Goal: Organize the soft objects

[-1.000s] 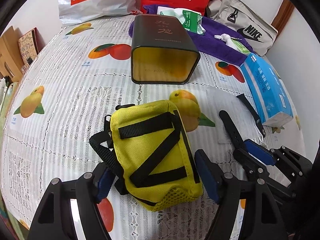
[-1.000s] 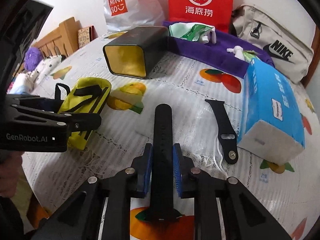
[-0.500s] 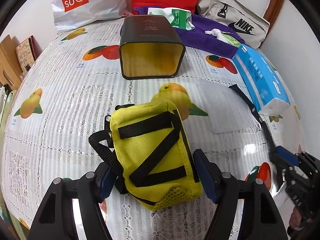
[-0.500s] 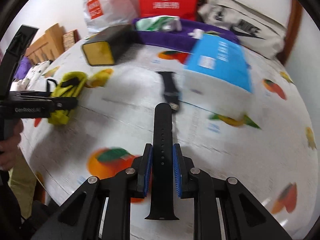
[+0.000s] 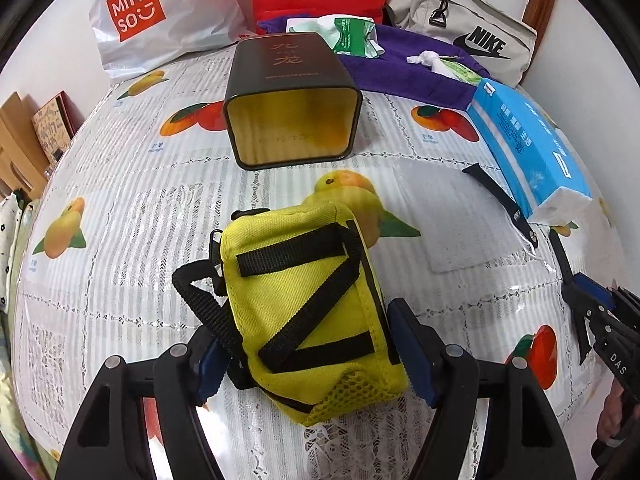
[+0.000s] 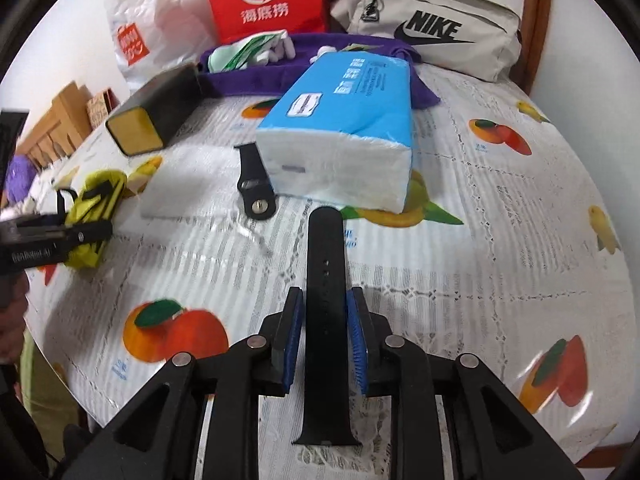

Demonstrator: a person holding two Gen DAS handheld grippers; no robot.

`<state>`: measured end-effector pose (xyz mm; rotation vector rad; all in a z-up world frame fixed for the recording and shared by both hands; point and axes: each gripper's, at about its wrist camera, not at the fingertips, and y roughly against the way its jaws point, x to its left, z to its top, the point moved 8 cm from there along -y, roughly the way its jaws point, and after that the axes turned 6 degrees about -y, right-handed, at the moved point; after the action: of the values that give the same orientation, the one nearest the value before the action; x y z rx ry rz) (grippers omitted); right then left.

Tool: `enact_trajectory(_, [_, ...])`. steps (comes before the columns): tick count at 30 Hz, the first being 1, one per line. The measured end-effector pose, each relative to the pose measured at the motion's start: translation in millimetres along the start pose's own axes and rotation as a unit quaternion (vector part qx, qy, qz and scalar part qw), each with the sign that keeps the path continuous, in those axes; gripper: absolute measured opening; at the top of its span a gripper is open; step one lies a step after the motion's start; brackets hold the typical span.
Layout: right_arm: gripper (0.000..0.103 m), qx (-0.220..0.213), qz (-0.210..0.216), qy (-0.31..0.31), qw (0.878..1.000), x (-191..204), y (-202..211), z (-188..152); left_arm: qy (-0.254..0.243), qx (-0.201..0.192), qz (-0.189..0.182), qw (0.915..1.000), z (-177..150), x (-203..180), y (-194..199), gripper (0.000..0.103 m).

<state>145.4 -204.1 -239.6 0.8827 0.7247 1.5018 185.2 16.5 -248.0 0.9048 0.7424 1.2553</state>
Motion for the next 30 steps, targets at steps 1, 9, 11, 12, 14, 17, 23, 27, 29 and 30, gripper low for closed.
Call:
enact_trajectory(1, [0.023, -0.002, 0.000, 0.000, 1.000, 0.0, -0.8, 0.3, 0.001, -0.002, 0.000, 1.0000, 0.7, 0.3, -0.4, 0.072])
enact_trajectory(9, [0.020, -0.008, 0.002, 0.015, 1.000, 0.8, 0.3, 2.3, -0.001, -0.014, -0.010, 0.9999, 3.7, -2.2, 2.1, 0.057])
enact_trajectory(11, [0.020, -0.007, 0.002, 0.012, 1.000, 0.2, 2.5, 2.4, 0.004, -0.017, -0.016, 0.9997, 4.6, -2.1, 6.0, 0.047])
enact_trajectory(12, [0.020, -0.005, 0.002, 0.013, 1.000, 0.6, 4.6, 2.1, 0.001, -0.019, -0.021, 0.9996, 5.1, -3.3, 8.0, 0.043])
enact_trajectory(14, [0.020, -0.009, 0.004, 0.010, 1.000, 0.1, 9.6, 3.0, -0.004, -0.020, -0.023, 0.9995, 6.1, -4.2, 11.8, 0.036])
enact_trajectory(17, [0.020, -0.013, 0.011, 0.003, 1.000, -2.1, 16.6, 6.8, 0.003, -0.018, -0.030, 0.9994, 6.7, -2.6, 14.8, 0.031])
enact_trajectory(23, [0.020, -0.026, 0.005, 0.011, 1.000, -1.5, 31.8, 15.9, 0.012, -0.022, -0.032, 0.9992, 6.2, 0.1, 24.3, 0.030])
enact_trajectory(27, [0.020, -0.030, 0.005, 0.012, 0.999, -1.7, 39.4, 19.0, 0.020, -0.023, -0.033, 0.9990, 10.0, 2.9, 31.0, 0.030])
enact_trajectory(29, [0.020, -0.033, 0.005, 0.013, 0.999, -2.1, 43.9, 21.1, 0.022, -0.030, -0.029, 0.9989, 15.0, 5.4, 37.4, 0.030])
enact_trajectory(30, [0.020, -0.035, 0.007, 0.014, 0.999, -1.9, 47.2, 22.9, 0.023, -0.033, -0.027, 0.9988, 17.6, 6.2, 40.3, 0.030])
